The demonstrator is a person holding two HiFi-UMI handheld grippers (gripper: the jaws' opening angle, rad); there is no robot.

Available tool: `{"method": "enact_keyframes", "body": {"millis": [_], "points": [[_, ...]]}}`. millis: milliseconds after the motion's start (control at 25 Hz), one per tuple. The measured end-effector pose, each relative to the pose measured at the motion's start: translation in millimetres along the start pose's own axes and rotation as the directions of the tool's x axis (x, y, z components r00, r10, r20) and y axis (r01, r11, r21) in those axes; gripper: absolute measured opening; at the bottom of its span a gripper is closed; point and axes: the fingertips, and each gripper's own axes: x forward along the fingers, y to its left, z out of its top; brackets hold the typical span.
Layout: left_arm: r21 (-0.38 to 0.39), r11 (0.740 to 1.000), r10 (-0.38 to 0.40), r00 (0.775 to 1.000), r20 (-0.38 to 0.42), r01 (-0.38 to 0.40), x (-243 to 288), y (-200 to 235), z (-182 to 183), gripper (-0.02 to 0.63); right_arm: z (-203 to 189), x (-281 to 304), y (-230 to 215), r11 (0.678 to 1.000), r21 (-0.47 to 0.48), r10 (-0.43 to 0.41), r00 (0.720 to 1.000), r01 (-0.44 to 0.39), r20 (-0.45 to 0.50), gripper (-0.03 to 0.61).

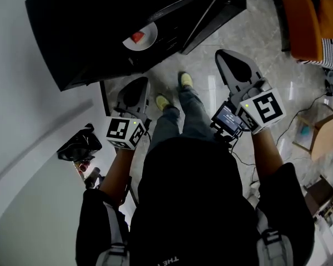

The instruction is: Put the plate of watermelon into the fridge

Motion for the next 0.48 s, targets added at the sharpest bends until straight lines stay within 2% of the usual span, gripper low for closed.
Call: {"method": "enact_keyframes", "body": {"millis": [160, 360, 480], "points": [[0.08, 0.997, -0.005, 0.999, 0.042, 0.001, -36.4, -18.1, 18.2, 0.014, 0.4, -14.7, 21.2, 1.0, -0.006, -0.027, 1.0, 0.027, -0.008, 0.014], [0.12, 0.992, 0.025, 0.995, 0.1, -0.037, -72.7, -27.9, 43.3, 0.014, 2.0, -31.8, 50.9, 1.0, -0.012, -0.017, 1.0, 0.017, -0.002, 0.014], [0.119, 0.993, 0.008, 0.986, 0.165, -0.027, -98.6, -32.7, 58.1, 0.014, 2.3, -43.3, 70.2, 1.0, 0.014, -0.021, 1.0, 0.021, 0.02, 0.014]]}}
